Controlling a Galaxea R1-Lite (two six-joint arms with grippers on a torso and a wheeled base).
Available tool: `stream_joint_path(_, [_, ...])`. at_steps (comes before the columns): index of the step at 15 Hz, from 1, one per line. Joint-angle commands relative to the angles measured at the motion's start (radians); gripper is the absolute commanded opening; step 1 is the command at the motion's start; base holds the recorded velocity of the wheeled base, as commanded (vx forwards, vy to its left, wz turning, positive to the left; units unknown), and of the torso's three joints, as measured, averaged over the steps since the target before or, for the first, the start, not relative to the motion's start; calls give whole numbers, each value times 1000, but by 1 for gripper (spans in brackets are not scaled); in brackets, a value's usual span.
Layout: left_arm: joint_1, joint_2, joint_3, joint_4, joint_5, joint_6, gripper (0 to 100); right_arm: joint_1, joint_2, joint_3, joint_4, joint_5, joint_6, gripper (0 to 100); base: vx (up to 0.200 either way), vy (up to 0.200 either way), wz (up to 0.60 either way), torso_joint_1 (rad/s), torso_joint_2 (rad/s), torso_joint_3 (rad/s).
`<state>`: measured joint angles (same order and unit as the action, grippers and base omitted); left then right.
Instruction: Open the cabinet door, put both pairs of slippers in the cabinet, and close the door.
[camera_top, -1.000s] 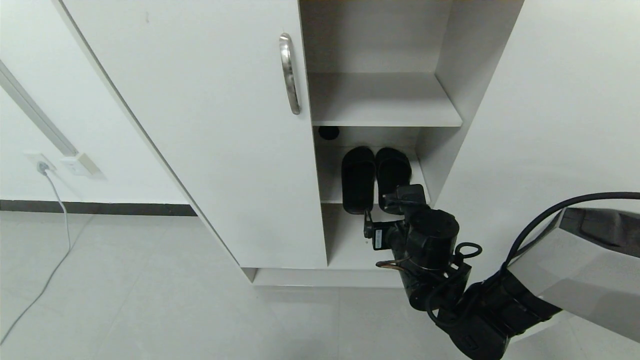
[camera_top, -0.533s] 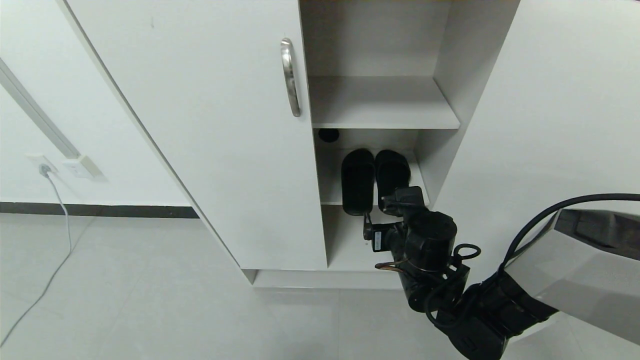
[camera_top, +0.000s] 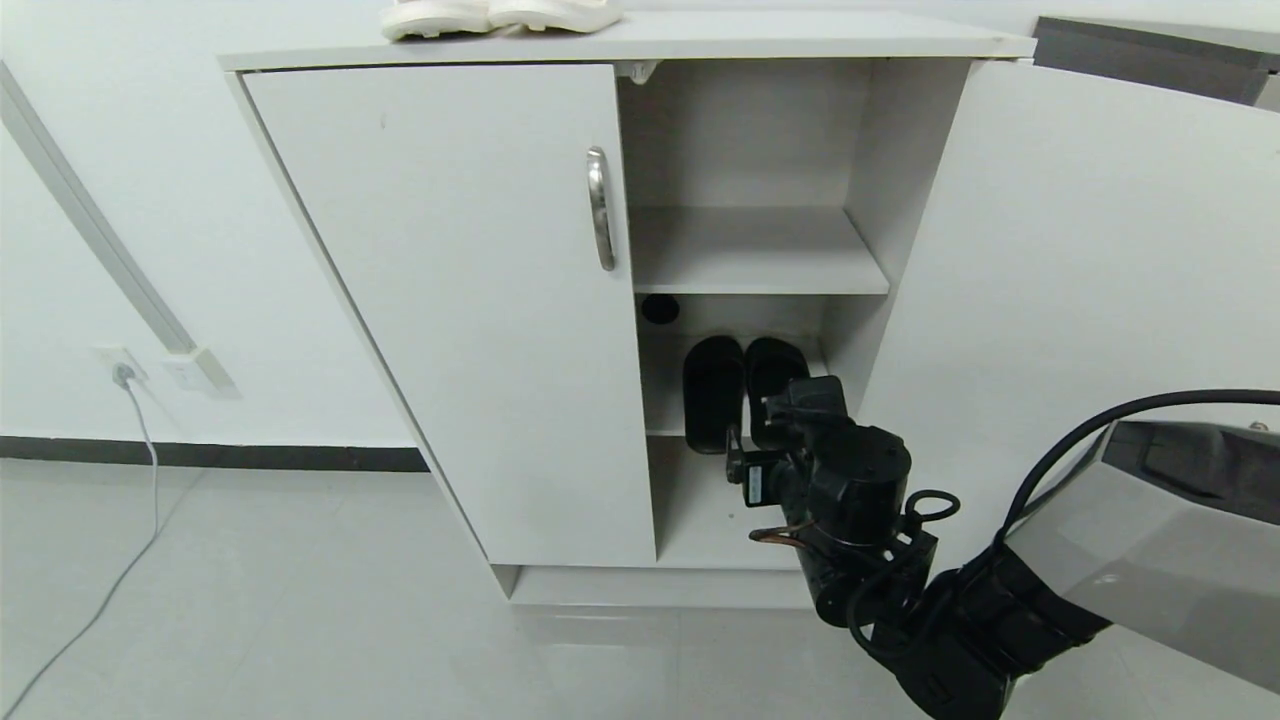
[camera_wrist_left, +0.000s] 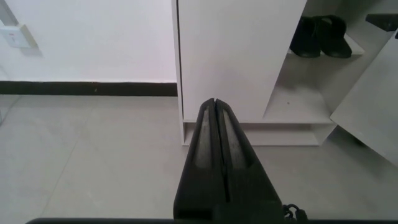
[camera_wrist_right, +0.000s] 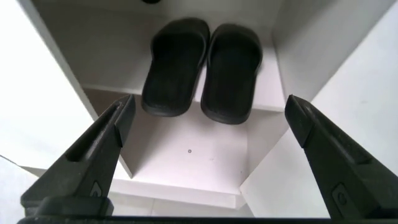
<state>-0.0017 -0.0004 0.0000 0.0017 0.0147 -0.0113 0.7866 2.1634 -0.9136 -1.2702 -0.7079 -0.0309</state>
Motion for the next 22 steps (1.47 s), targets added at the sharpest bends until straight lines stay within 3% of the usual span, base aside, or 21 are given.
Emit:
stream_joint_path(1, [0,0,0,0,1,-1,0,0,-7,39,0,11,2,100,0,0,0,-2,2,173])
stream_joint_path(3, [0,0,0,0,1,1,0,0,-16,65,-1,61,3,100,0,0,0,-1,1,50])
stream_joint_path(15, [0,0,0,-2,2,1,0,-3,-11,84,-21,68,-3,100,0,0,0,0,0,0])
stream_joint_path(22, [0,0,0,0,2,-1,0,-3,-10,91,-23,91,-3,100,0,200,0,6,0,5])
